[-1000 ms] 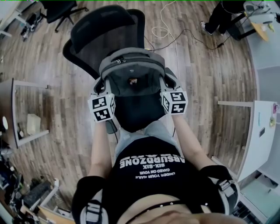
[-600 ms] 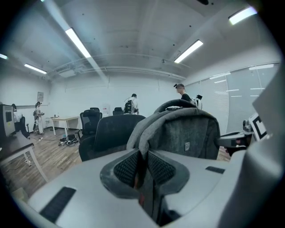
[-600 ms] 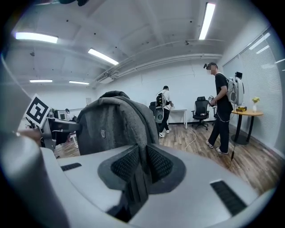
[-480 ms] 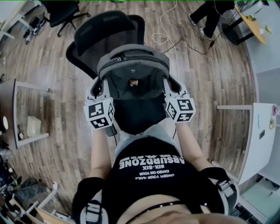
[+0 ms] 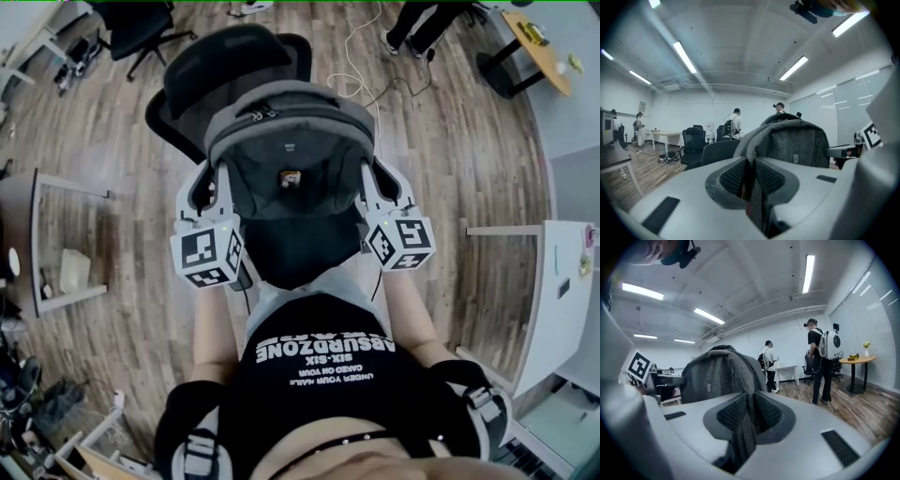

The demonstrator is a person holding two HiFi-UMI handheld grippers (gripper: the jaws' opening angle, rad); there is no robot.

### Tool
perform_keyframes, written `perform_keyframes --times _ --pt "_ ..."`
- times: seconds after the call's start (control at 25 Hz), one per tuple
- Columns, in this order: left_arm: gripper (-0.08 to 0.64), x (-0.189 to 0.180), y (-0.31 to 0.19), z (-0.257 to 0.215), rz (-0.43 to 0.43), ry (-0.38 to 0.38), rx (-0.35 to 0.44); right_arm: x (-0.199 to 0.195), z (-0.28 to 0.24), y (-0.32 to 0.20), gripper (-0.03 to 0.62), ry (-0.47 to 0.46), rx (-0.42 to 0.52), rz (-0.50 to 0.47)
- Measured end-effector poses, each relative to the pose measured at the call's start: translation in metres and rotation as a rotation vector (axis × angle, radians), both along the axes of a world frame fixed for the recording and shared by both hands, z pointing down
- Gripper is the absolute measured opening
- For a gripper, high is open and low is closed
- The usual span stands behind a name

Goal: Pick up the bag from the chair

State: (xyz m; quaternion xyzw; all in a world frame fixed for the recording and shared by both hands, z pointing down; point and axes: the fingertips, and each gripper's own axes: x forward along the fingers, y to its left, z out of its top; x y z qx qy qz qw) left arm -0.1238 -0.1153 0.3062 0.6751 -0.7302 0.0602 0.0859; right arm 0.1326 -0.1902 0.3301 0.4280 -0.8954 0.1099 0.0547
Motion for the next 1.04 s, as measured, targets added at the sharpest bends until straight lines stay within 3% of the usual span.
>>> perform_keyframes --times 1.04 --pt "0.063 -0.015 0.009 -0.003 0.003 0.015 0.006 -0.015 0.0 0.009 0.061 0.011 -0.011 -0.012"
